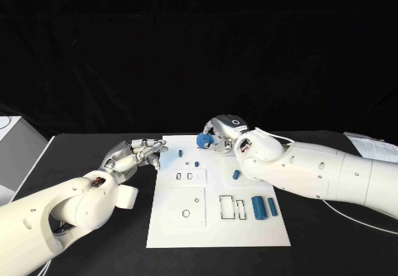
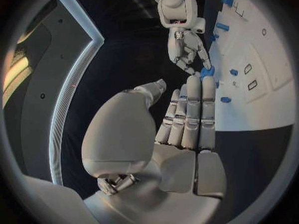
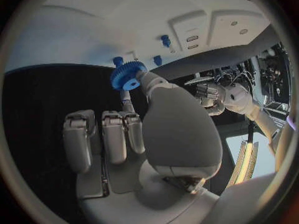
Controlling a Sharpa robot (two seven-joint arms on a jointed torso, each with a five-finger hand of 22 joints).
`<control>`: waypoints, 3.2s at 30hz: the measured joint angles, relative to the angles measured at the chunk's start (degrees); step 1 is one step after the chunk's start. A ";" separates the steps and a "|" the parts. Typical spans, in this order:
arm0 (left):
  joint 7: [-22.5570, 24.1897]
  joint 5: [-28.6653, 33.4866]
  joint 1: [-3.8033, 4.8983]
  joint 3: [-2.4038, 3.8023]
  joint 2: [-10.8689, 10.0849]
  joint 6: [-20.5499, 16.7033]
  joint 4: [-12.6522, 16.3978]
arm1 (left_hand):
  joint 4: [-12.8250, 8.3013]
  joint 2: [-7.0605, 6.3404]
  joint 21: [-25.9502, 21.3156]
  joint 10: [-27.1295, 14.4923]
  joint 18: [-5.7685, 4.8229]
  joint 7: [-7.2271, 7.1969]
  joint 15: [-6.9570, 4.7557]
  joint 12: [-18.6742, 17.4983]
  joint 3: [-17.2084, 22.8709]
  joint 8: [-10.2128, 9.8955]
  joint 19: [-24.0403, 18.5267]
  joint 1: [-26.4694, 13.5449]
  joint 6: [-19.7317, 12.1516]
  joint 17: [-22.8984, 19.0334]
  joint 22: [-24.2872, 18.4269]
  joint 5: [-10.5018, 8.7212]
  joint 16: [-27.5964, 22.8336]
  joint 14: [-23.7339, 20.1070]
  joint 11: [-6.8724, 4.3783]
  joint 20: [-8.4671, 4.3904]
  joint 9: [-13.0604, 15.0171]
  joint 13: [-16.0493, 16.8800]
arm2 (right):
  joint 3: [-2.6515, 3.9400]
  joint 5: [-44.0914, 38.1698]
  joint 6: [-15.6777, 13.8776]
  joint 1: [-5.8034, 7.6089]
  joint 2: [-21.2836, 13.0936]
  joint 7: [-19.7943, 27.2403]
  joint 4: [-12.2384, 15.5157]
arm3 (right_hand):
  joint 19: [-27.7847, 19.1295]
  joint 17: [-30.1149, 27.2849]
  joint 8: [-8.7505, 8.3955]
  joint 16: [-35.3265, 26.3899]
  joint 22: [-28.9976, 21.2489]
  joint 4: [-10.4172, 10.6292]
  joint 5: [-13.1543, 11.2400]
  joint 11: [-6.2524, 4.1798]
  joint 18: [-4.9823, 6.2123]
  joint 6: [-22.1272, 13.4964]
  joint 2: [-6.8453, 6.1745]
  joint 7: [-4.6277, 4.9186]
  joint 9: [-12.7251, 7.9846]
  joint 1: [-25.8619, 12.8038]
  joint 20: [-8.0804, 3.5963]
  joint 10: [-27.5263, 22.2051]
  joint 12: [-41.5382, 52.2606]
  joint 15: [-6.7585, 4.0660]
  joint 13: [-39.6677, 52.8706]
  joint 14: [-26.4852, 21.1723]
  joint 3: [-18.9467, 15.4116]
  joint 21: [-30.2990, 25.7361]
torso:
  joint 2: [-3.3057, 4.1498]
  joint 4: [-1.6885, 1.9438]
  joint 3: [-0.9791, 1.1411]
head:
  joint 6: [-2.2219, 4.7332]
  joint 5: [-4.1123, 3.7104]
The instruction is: Assemble the parts on the task board
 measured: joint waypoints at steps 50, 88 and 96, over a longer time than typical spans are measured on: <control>0.00 -0.07 0.01 0.01 0.53 0.51 -0.08 | 0.00 0.00 0.00 0.00 0.00 0.00 0.00 0.00 0.00 0.00 0.01 0.00 0.00 0.00 0.11 0.00 0.00 0.00 0.00 0.00 0.05 0.00 | -1.16 -4.97 7.22 -0.30 6.01 -2.37 -4.99 | 0.00 -0.01 0.98 0.00 -0.03 -0.18 -0.66 0.01 0.00 0.12 -1.00 -0.34 0.07 -0.97 0.01 0.00 0.00 0.03 -0.03 0.01 0.14 0.00 | -0.04 -0.04 0.14 | -0.91 0.60; -0.18 -0.09 0.00 0.01 0.83 0.65 -0.43 | -0.01 -0.01 0.08 0.00 0.00 0.00 0.00 0.00 0.01 0.00 -0.03 0.00 0.00 -0.02 0.10 0.00 0.05 -0.04 0.00 0.01 0.03 0.00 | -1.20 -5.10 6.53 -0.75 7.09 -2.87 -6.97 | 0.00 -0.01 -1.86 0.00 0.00 1.58 -2.97 0.01 0.01 -3.43 -2.20 -0.23 -1.04 -1.69 0.01 0.00 0.00 0.03 -0.01 0.02 -1.45 0.00 | -0.01 -0.10 0.10 | -0.77 1.28; -0.23 -0.09 0.00 0.01 0.89 0.68 -0.56 | -0.16 -0.01 0.45 0.00 0.00 0.00 0.00 0.00 0.16 0.00 -0.41 0.01 0.00 -0.06 0.24 0.00 0.23 -0.42 0.00 -0.01 0.07 0.00 | -1.20 -4.67 6.42 -0.76 6.59 -2.81 -6.46 | -0.01 -0.01 -3.60 0.00 0.00 2.99 -3.33 0.43 0.00 -5.80 -2.38 0.24 -2.00 -2.96 0.44 -0.01 -0.23 0.44 -0.01 0.00 -5.44 0.00 | -0.04 -0.10 0.10 | -0.78 1.28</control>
